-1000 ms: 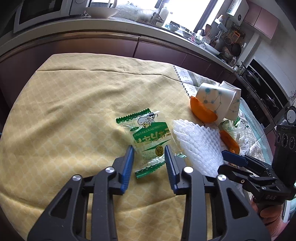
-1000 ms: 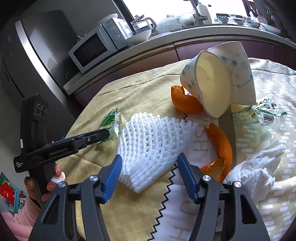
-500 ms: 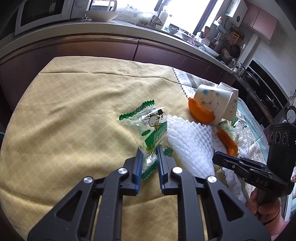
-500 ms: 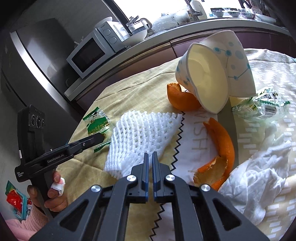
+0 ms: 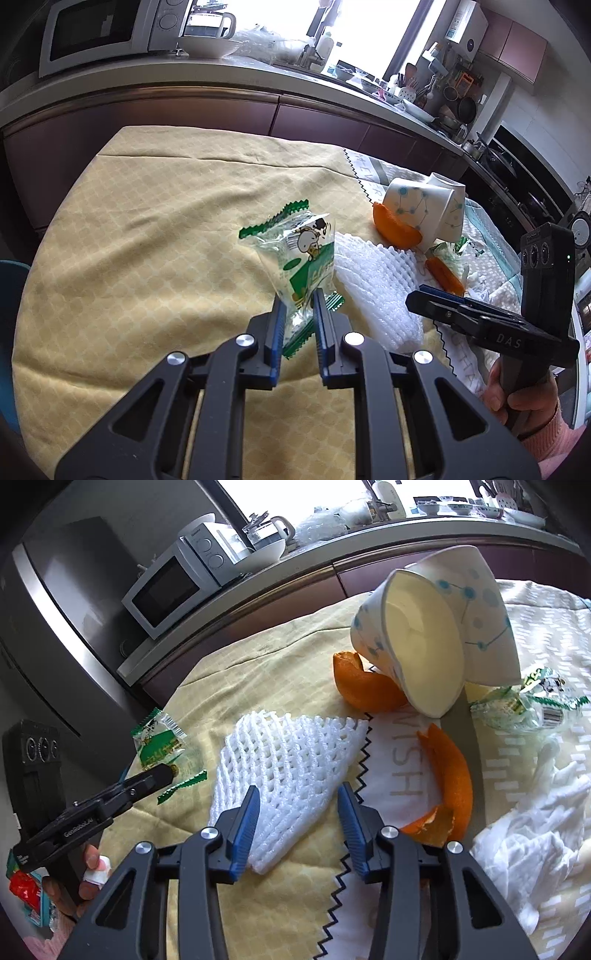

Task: Collect trash
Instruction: 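Grasp the green candy wrapper with the left tool while the right tool grasps the white foam net, then carry the candy wrapper and foam net over to the blue bin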

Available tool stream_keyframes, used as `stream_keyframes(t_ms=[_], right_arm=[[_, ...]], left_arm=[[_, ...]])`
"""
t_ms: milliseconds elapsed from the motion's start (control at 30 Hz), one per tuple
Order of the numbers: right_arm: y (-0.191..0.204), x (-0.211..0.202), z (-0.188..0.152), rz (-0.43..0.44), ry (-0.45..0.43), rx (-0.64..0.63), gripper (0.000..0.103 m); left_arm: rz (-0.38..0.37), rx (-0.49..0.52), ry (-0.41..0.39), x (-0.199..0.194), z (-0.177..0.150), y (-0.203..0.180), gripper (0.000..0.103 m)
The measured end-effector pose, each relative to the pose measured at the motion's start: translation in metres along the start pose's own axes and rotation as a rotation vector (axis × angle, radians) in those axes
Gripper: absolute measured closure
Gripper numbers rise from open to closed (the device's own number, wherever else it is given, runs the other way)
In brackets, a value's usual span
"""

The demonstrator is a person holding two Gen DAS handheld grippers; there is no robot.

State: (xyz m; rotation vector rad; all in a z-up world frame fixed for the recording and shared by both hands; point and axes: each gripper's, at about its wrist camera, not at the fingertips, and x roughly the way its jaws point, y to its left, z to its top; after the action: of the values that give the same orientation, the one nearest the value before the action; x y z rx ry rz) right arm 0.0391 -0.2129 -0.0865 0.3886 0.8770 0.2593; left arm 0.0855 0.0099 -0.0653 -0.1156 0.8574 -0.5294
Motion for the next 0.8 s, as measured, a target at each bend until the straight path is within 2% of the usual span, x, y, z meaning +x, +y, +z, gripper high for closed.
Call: stream_keyframes(t_ms=[67, 100, 167, 233, 300, 667, 800], right_arm=[[0.007, 0.003, 0.001, -0.039, 0.001, -0.034, 0.063], [0.008, 0.004, 0.001, -0.058, 0.002, -0.044, 0.073], [0.007, 0.005, 0.001, -0.06, 0.003, -0.049, 0.078], [0.006, 0.004, 0.001, -0.048, 0.002, -0.046, 0.088], [0.007, 0.002, 0.001, -0.043, -0.015, -0.046, 0.094], [0.02, -0.017, 0.006, 0.144, -0.07, -0.032, 0.095], [0.031, -0.02, 0.008, 0.175, -0.076, -0.049, 0.095]], left_arm=[[0.002, -0.001, -0.006, -0.004, -0.002, 0.002, 0.088], [0.002, -0.004, -0.009, -0.007, -0.002, 0.003, 0.088], [0.006, -0.006, -0.017, -0.011, -0.004, 0.005, 0.088], [0.012, -0.01, -0.022, -0.015, -0.006, 0.008, 0.088], [0.016, -0.016, -0.025, -0.02, -0.008, 0.011, 0.088], [0.051, -0.041, -0.042, -0.05, -0.02, 0.031, 0.088], [0.064, -0.055, -0.06, -0.066, -0.024, 0.037, 0.088]])
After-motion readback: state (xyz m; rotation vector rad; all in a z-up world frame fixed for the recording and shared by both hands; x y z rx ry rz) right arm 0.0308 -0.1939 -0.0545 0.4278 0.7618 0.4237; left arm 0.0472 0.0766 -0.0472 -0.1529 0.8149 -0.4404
